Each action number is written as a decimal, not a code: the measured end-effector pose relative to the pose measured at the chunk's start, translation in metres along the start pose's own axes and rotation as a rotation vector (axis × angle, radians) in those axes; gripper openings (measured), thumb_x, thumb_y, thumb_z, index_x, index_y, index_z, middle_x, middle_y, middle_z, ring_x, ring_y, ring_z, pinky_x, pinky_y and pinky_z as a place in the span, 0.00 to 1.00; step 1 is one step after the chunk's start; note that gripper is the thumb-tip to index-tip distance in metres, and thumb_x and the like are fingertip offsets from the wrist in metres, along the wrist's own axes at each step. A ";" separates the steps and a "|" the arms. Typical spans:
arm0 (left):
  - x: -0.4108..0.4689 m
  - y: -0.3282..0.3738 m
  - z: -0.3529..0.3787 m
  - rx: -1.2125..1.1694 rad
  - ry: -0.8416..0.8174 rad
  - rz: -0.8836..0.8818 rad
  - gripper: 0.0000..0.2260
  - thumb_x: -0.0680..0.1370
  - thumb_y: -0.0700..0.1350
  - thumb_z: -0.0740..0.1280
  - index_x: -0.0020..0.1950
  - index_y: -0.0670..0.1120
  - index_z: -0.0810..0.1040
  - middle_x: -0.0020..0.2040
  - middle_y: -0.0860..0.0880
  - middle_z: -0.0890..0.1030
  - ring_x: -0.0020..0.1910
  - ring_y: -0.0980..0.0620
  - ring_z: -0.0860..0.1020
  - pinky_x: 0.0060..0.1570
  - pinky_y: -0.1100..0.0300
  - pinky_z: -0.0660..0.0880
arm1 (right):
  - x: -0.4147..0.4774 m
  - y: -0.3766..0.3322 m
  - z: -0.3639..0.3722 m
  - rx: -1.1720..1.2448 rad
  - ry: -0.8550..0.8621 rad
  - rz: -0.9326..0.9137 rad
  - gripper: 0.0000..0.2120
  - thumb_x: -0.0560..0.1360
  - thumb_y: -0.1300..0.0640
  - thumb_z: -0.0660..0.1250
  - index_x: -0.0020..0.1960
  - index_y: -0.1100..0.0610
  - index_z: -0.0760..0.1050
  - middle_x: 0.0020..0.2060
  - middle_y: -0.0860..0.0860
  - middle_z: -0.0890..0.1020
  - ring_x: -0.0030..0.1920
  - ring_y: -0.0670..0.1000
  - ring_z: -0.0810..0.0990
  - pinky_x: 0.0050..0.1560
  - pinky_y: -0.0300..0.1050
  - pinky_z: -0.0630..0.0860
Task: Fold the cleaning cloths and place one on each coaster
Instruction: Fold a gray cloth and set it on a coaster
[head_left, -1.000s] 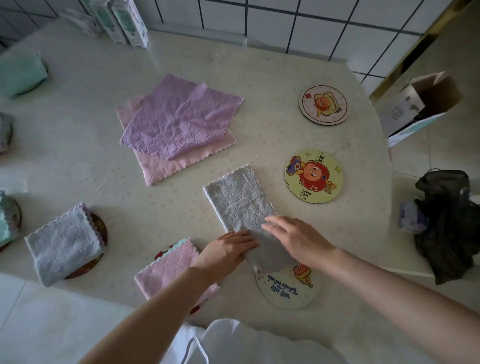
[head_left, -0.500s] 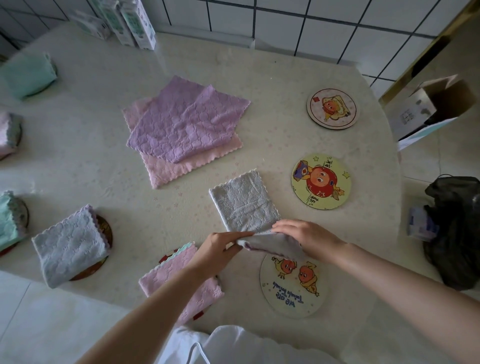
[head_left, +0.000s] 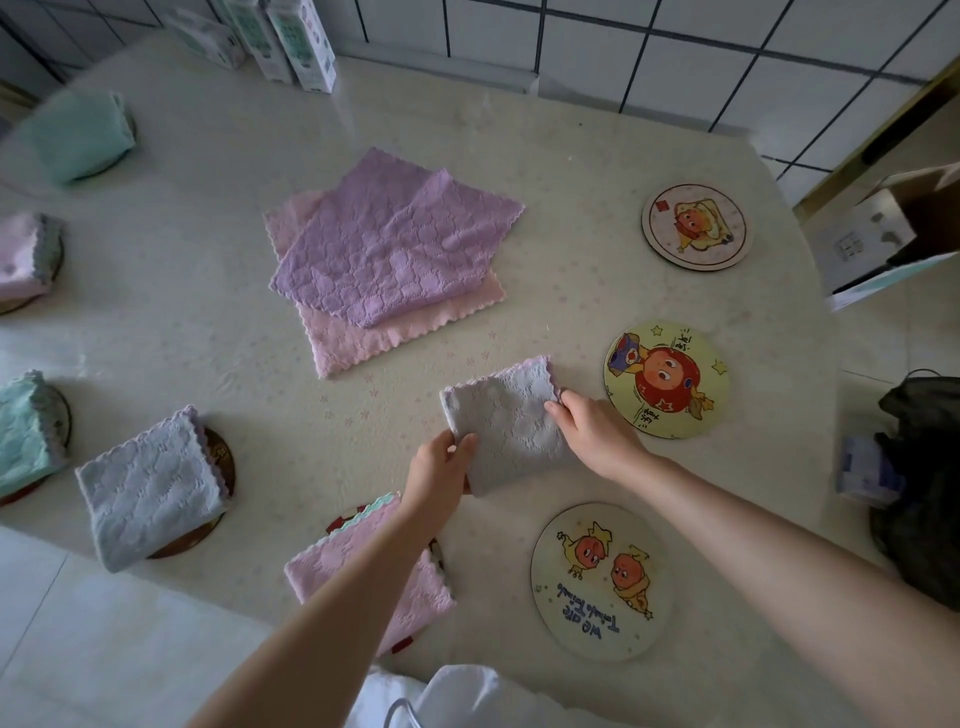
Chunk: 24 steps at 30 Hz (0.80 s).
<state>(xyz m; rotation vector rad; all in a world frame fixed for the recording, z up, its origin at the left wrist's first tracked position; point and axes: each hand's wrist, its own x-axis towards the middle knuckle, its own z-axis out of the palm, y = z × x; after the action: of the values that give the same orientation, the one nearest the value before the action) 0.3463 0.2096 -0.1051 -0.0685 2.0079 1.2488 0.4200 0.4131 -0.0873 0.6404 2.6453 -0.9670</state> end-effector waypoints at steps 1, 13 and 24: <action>0.000 0.002 0.001 0.013 0.016 -0.006 0.08 0.79 0.47 0.63 0.42 0.46 0.77 0.43 0.42 0.82 0.42 0.41 0.83 0.40 0.40 0.80 | 0.003 -0.001 0.001 -0.018 0.009 0.009 0.17 0.81 0.47 0.53 0.38 0.55 0.64 0.24 0.49 0.69 0.26 0.53 0.69 0.28 0.46 0.60; 0.014 0.014 0.008 0.353 0.141 0.002 0.14 0.77 0.54 0.62 0.41 0.43 0.76 0.37 0.43 0.81 0.36 0.42 0.80 0.36 0.48 0.80 | 0.015 0.006 0.012 -0.133 0.067 0.143 0.17 0.81 0.47 0.53 0.37 0.54 0.63 0.25 0.49 0.70 0.27 0.53 0.70 0.25 0.44 0.59; 0.001 0.011 0.005 0.508 0.304 0.170 0.07 0.75 0.46 0.67 0.45 0.43 0.73 0.43 0.45 0.78 0.42 0.45 0.77 0.40 0.48 0.78 | 0.021 0.004 0.011 -0.146 0.117 0.257 0.21 0.78 0.40 0.55 0.37 0.55 0.67 0.30 0.51 0.76 0.32 0.57 0.77 0.27 0.42 0.64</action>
<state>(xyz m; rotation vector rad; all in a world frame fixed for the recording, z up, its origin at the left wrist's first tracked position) 0.3438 0.2199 -0.0986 0.1717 2.5865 0.8255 0.4045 0.4155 -0.1061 0.9978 2.6160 -0.6769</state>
